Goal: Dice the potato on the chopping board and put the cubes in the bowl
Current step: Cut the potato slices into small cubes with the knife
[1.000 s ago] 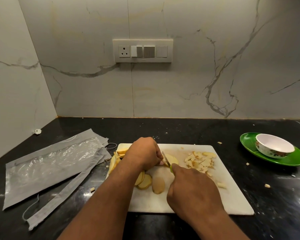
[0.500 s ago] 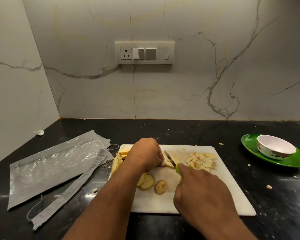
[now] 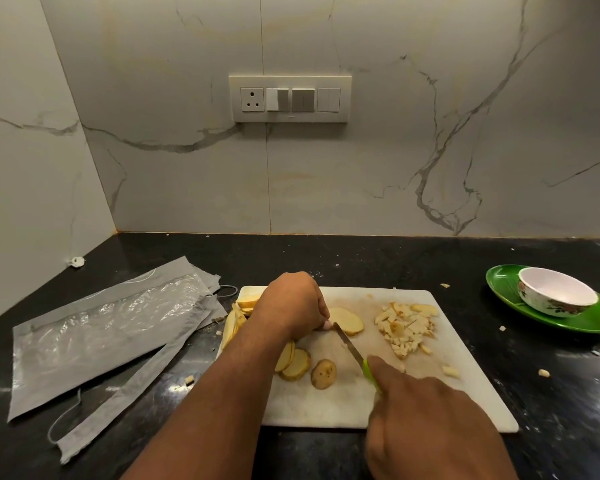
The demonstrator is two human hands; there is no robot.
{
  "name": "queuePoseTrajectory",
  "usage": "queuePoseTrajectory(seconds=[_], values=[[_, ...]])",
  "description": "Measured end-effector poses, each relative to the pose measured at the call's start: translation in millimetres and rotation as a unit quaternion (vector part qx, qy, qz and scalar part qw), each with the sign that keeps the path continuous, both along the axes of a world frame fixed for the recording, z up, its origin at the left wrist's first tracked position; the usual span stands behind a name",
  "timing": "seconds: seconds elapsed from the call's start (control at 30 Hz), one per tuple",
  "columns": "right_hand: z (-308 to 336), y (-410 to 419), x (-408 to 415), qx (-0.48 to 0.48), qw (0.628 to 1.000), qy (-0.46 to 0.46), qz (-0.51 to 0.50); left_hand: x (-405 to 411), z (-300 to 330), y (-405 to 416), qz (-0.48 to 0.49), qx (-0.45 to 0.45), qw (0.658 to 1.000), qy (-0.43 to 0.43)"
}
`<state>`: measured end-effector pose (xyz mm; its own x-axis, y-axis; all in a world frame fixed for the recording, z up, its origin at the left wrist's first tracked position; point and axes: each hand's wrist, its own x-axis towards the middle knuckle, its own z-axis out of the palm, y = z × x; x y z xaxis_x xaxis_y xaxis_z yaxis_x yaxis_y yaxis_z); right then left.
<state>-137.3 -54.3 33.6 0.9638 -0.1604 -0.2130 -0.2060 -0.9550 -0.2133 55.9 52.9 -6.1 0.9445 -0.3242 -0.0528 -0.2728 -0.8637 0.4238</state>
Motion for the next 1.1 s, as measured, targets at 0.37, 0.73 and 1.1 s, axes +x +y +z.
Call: queuePoseTrajectory(seconds=[0.37, 0.73, 1.1], values=[[-21, 13, 36, -0.023, 0.994, -0.109, 0.013, 4, -3, 0, 0.02, 0.003, 1.0, 0.012], [-13, -24, -14, 0.033, 0.994, -0.094, -0.034, -8, 6, 4, -0.011, 0.027, 0.999, 0.012], [-51, -58, -2, 0.116, 0.962, -0.228, -0.096, -36, -3, -37, 0.048, 0.141, 0.985, -0.087]])
